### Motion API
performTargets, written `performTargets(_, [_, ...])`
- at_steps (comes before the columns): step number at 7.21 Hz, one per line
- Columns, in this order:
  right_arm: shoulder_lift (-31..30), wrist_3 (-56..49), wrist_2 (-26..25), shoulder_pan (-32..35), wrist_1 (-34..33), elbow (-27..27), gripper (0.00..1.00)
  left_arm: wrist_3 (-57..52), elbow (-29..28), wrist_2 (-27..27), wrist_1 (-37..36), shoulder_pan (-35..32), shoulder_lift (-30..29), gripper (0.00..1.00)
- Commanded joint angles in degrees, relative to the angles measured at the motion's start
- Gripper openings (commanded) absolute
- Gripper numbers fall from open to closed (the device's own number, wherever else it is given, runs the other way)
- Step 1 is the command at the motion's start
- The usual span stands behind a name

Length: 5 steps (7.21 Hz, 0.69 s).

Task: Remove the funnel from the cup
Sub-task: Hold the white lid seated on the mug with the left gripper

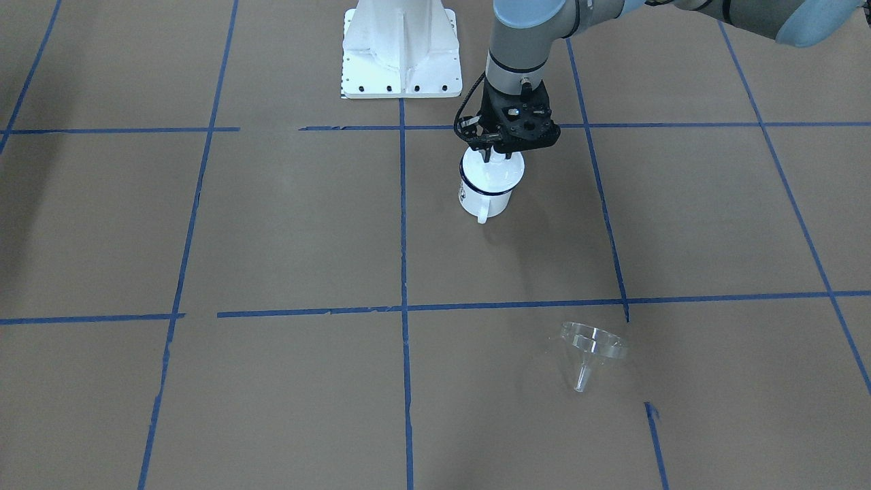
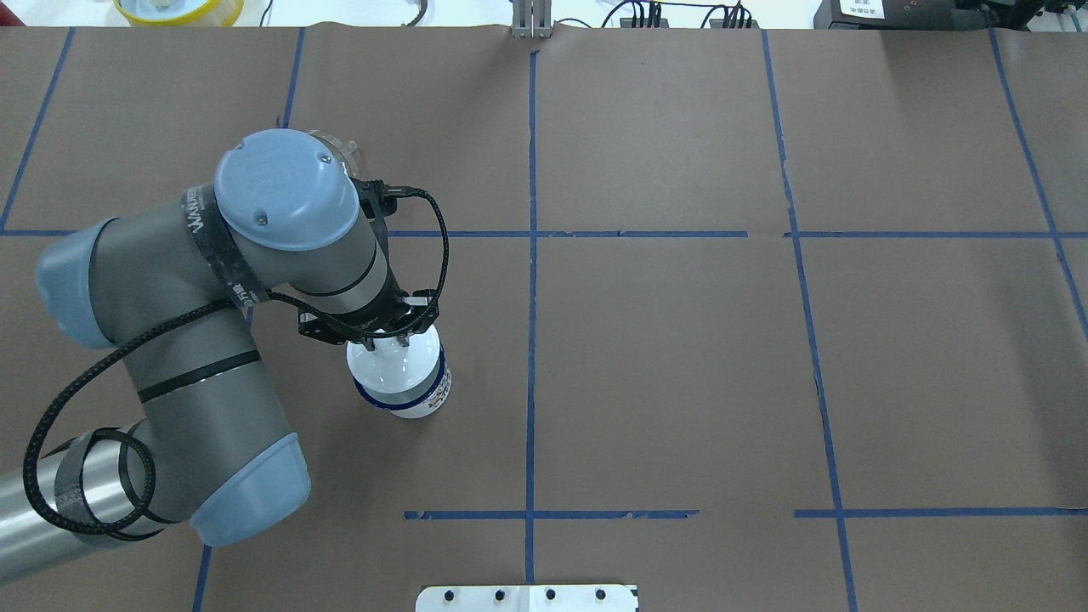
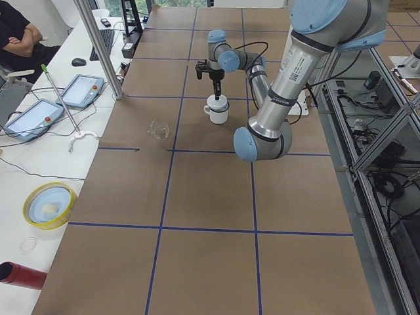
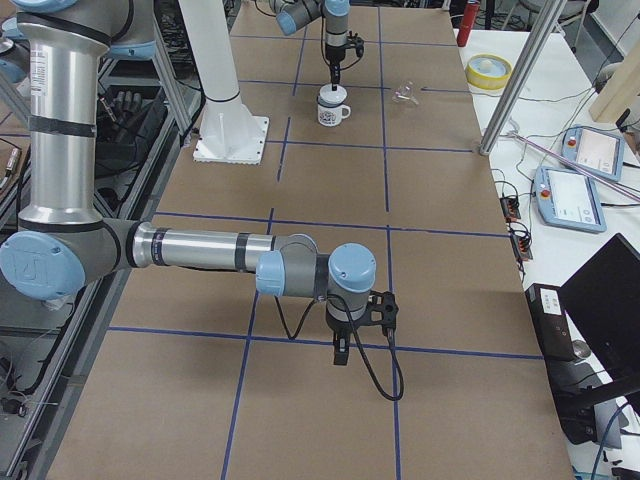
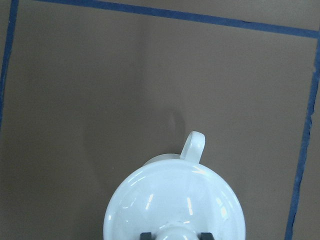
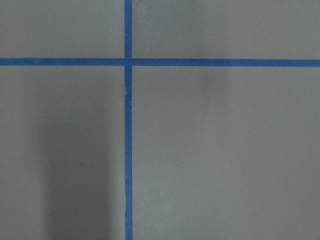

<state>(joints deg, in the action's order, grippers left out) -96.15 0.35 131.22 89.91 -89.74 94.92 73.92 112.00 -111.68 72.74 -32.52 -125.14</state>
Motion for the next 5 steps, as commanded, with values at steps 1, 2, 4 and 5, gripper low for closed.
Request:
performTargets(1, [0.0, 0.0, 0.0, 0.0, 0.0, 0.0, 1.00, 0.0, -0.4, -0.1, 0.0, 0.1, 0.0, 0.00])
performTargets(2, [0.0, 0.0, 0.0, 0.0, 0.0, 0.0, 1.00, 0.0, -0.4, -0.3, 0.0, 0.1, -0.1, 0.00])
performTargets(4, [0.0, 0.0, 0.0, 0.0, 0.0, 0.0, 1.00, -0.1, -0.7, -0.2, 0.5, 0.1, 0.1, 0.00])
performTargets(5, [0.0, 0.0, 0.0, 0.0, 0.0, 0.0, 1.00, -0.1, -1.3, -0.4, 1.4, 0.1, 0.1, 0.00])
